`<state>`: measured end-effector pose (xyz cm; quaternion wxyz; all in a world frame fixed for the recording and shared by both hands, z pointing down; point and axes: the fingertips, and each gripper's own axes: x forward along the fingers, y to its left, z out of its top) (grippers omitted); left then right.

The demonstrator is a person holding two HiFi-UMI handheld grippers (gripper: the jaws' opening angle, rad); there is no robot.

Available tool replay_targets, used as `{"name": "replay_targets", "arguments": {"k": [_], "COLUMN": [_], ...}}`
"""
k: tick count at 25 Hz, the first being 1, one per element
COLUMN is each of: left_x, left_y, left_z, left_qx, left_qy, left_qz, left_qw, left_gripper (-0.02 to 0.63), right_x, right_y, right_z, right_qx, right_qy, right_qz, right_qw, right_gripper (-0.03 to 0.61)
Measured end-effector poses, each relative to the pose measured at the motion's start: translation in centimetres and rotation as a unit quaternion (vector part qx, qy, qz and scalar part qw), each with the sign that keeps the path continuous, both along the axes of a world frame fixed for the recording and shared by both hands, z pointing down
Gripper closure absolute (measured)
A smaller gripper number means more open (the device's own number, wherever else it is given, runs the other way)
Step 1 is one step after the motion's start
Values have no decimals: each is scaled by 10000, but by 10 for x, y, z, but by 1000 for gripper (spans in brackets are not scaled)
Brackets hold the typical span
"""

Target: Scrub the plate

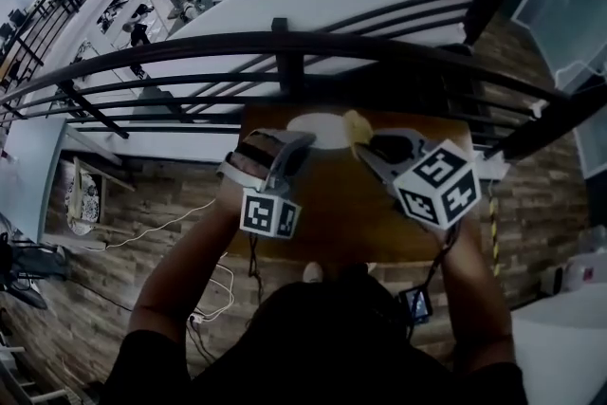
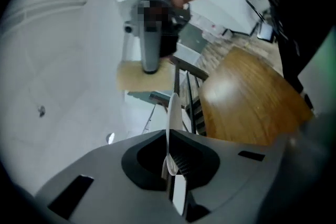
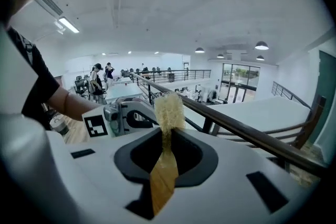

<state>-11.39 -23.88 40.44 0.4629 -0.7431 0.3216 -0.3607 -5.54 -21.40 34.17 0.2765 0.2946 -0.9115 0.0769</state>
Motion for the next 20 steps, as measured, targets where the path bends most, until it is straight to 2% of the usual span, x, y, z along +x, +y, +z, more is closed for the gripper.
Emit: {"name": "replay_targets", "arguments": {"k": [2,5,8,12,20], "left_x": [9,17,20,16,20], "left_y": [2,7,15,27,48], "left_z": [1,1,-9,-15,-17], "left_qx": [407,858,1308,1595,1587], "left_qy": [-491,-1014,-1327,-1451,-1402], "left_qz": [251,595,894,1193,1476], "left_qw": [9977,9893,9784,9692,9661], "left_gripper": [597,596,596,597,595], "right_x": [-15,-34,-43,-31,29], "right_y": [1,4,8,10,-21], "right_z": [-4,1,10,20,78], "right_qx": [-63,-305,-515,-825,-1520], "right_qy": [118,351,484,500,997], "right_qz": [-257,-576,-738,-700,-257], "right_qw": [9996,9973,9948,9929,9830], "right_gripper": [523,523,523,525,525]}}
